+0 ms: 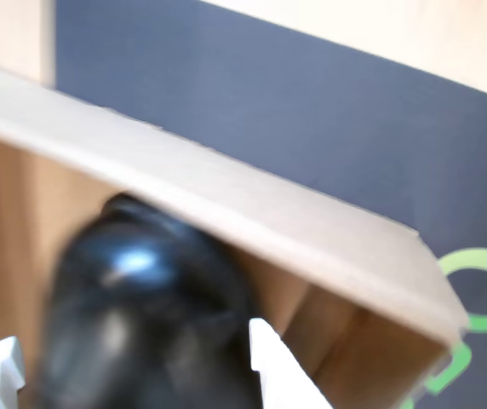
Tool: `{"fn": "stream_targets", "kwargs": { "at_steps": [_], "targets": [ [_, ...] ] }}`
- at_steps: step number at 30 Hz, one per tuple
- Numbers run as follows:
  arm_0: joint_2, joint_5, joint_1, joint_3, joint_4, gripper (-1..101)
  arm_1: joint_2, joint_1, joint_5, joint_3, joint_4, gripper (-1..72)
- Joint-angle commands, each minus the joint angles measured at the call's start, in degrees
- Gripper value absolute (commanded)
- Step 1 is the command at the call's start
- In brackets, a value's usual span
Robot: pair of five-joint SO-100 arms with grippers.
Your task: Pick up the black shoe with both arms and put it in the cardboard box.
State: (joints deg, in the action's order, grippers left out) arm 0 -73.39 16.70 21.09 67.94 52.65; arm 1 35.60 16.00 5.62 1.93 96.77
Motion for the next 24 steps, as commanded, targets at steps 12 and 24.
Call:
{"fn": "stream_targets", "kwargs": {
  "at_steps": [12, 24],
  "targets": [
    [-15.91, 0.00, -0.62, -0.53, 11.87, 39, 22.94, 2.81, 0.88, 18.11, 1.14, 19.7],
    [-26.02, -4.13, -5.98, -0.97, 26.02, 0, 45.09, 2.81, -0.70, 40.08, 1.23, -0.2]
  ]
}}
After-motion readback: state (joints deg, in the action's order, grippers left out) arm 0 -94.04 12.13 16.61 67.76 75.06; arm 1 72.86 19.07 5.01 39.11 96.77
